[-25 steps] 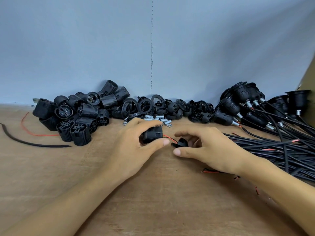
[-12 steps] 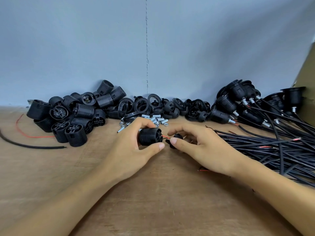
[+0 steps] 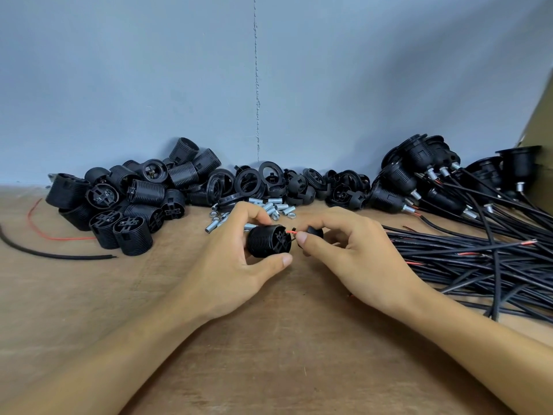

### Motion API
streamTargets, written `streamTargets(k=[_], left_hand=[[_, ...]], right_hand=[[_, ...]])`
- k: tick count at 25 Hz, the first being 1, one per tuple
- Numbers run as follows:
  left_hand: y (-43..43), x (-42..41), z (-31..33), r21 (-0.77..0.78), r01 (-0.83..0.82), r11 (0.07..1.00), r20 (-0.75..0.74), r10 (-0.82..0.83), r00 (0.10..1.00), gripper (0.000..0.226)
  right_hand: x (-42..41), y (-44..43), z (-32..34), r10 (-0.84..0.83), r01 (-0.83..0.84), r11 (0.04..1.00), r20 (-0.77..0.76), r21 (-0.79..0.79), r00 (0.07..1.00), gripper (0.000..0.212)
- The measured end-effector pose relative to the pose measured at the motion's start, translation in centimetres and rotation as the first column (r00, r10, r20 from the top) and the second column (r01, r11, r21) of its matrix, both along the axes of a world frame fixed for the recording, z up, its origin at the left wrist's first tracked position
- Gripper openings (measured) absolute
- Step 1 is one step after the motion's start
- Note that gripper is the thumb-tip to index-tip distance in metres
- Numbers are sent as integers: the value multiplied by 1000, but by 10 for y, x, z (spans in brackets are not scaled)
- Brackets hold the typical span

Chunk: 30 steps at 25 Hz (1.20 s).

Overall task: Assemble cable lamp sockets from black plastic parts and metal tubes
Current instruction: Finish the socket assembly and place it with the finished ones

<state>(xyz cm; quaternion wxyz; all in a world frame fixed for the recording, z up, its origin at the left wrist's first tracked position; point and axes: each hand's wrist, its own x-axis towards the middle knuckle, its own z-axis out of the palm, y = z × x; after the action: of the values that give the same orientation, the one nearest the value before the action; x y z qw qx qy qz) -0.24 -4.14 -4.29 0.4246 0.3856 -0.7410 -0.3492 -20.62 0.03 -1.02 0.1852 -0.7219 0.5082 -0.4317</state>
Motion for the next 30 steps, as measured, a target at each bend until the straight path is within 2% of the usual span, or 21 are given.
streamTargets(k=[5,10,17,30], left_hand=[[1,-1,1,-14,-5,1000,-3,5,1000,51],[3,-2,1,10,0,1000,-41,1,999,52],[3,-3,2,-6,-25,1000,-3,25,1000,52],[2,-3,1,-18,-46,999,31,46,998,53]], right_hand=[[2,1,1,-30,23,996,90,83,995,14],[5,5,5,-36,31,999,133,41,990,14],[7,8,11,-26,26,999,7,-36,1000,30],[3,7,11,1,-2,1000,-81,-9,997,9]])
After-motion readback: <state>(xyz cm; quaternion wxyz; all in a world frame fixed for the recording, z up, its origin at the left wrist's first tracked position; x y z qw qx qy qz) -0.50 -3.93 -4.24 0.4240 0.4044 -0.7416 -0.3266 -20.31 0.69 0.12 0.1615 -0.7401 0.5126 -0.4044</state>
